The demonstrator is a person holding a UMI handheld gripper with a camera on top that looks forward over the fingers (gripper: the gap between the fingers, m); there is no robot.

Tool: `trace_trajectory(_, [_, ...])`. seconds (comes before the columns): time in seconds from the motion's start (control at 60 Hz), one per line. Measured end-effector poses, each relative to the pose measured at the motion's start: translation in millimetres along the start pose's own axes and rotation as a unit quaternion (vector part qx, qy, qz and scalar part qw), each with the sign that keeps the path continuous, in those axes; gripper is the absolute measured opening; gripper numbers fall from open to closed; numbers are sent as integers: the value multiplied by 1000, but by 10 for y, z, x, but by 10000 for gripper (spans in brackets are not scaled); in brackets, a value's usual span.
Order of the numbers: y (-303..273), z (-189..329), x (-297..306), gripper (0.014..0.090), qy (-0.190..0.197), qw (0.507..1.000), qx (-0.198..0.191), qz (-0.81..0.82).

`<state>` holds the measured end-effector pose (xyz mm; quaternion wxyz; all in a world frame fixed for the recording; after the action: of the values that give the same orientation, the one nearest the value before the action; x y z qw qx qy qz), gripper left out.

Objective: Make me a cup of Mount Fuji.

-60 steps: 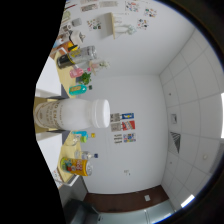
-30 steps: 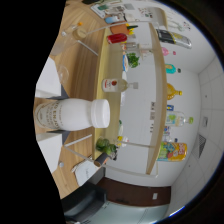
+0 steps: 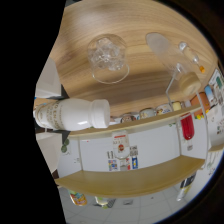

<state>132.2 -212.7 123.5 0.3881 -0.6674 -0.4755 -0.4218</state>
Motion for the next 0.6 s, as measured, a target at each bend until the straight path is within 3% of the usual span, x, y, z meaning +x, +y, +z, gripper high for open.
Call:
trace_trajectory(0.333, [-126,71,82,472,25,967,-3,-252])
trace_trajectory(0.6, [-175,67,24,474,23,958,4,-284])
